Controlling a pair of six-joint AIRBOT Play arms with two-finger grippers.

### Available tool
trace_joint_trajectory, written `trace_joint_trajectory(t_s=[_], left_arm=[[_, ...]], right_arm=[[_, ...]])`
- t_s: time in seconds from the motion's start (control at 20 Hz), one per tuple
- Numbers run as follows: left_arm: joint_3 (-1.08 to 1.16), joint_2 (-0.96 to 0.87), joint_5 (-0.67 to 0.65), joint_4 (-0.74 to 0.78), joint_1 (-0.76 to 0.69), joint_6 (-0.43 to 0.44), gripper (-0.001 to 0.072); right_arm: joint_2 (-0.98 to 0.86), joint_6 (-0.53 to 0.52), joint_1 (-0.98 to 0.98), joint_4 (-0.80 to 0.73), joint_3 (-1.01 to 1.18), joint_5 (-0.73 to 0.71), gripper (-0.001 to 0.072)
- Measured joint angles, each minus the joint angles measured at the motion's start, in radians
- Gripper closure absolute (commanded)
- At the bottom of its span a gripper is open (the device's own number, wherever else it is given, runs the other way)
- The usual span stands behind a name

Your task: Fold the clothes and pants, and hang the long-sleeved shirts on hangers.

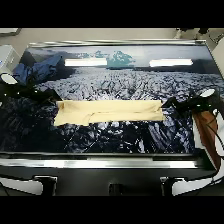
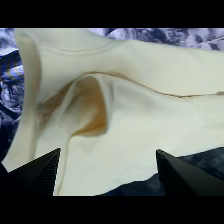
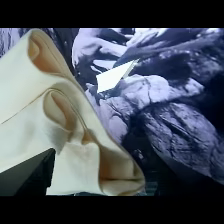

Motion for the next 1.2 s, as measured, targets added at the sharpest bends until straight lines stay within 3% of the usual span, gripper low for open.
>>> trace_joint_trajectory(t_s=[0.15,0.2,0.25,0.3,0.35,0.4,0.5,0.55,0.85,1.2], left_arm=[[0.001,0.05,-0.004,-0.036,-0.016,-0.004,0.0045],[0.002,0.066,-0.004,-0.047,-0.025,-0.003,0.005],[0.002,0.077,-0.003,-0.058,-0.034,-0.004,0.005],[0.002,0.087,0.0,-0.071,-0.045,-0.004,0.0053],[0.002,0.093,0.003,-0.086,-0.058,-0.004,0.0061],[0.001,0.098,0.011,-0.097,-0.074,-0.004,0.015],[-0.012,0.103,0.06,-0.112,-0.121,-0.005,0.0578],[-0.024,0.104,0.095,-0.116,-0.151,-0.005,0.0682],[-0.163,0.047,0.393,-0.198,-0.441,-0.027,0.0684],[-0.226,-0.122,0.647,-0.526,-0.724,-0.044,0.0685]], right_arm=[[-0.053,-0.043,0.014,0.104,0.003,0.014,0.0006],[-0.07,-0.05,0.026,0.137,0.004,0.013,0.0066],[-0.082,-0.051,0.039,0.148,0.004,0.007,0.0301],[-0.093,-0.054,0.054,0.151,0.004,-0.013,0.0672],[-0.101,-0.055,0.065,0.15,0.005,-0.029,0.0674],[-0.101,-0.062,0.074,0.155,0.011,-0.034,0.0674],[-0.08,-0.094,0.084,0.21,0.023,-0.029,0.0674],[-0.058,-0.111,0.087,0.24,0.027,-0.021,0.0674],[0.177,-0.152,0.132,0.305,0.035,0.055,0.0674],[0.462,-0.135,0.209,0.322,0.036,0.097,0.0673]])
